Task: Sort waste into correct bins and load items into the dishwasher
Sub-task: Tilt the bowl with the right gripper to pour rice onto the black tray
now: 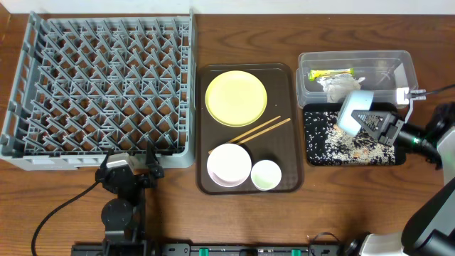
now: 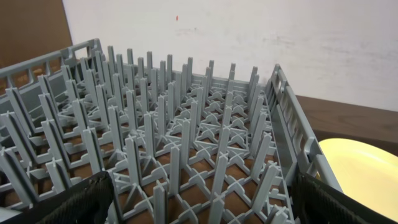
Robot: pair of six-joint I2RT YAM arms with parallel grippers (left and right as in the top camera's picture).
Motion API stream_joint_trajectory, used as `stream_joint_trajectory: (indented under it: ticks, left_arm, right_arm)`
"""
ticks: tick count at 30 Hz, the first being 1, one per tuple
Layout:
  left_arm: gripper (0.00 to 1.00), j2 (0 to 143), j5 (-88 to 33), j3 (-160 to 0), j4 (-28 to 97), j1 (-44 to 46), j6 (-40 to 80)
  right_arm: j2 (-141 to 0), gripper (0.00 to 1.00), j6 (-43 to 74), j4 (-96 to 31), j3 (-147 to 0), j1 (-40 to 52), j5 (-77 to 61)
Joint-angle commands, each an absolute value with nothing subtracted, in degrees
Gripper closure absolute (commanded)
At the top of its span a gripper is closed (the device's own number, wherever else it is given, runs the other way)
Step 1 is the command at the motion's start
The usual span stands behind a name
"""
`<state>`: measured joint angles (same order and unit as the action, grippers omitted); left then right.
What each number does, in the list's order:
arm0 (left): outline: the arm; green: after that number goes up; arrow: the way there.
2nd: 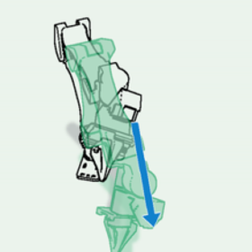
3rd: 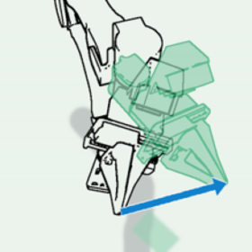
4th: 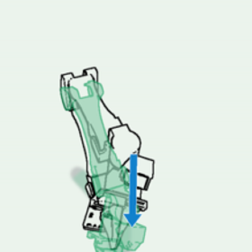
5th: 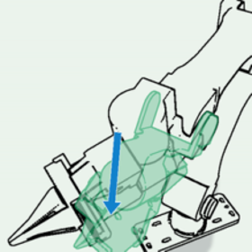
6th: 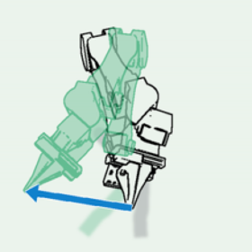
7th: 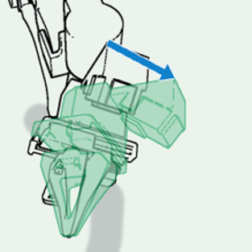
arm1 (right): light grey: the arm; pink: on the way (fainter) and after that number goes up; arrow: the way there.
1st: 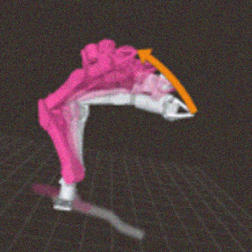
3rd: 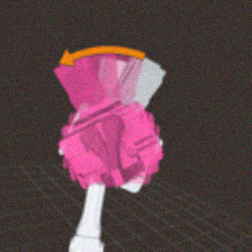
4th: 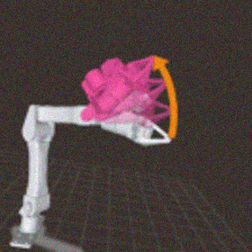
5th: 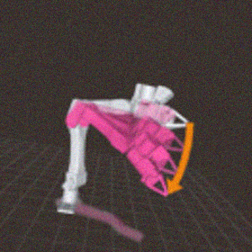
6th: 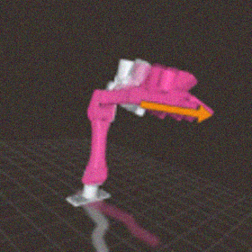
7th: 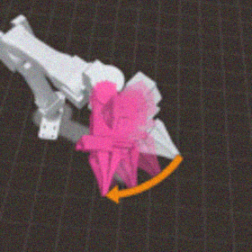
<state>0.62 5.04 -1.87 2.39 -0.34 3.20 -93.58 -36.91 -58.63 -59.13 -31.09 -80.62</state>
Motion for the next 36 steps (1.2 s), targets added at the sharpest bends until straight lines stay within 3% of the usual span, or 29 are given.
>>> stream_joint_trajectory:
  ticks: [1,21,36]
  left_arm:
    - [0.07,0.30,5.32,-0.23,3.73,-0.69,3.51]
    - [0.08,0.30,5.32,-0.23,3.73,-0.69,3.51]
    - [0.08,0.30,5.32,-0.23,3.73,-0.69,3.51]
  right_arm:
    - [-95.77,0.99,-37.78,-56.66,-56.25,-32.97,-86.39]
    - [-98.41,0.99,-28.40,-53.63,-54.00,-35.24,-89.41]
    - [-98.37,0.99,-11.62,-50.28,-54.22,-35.40,-89.38]
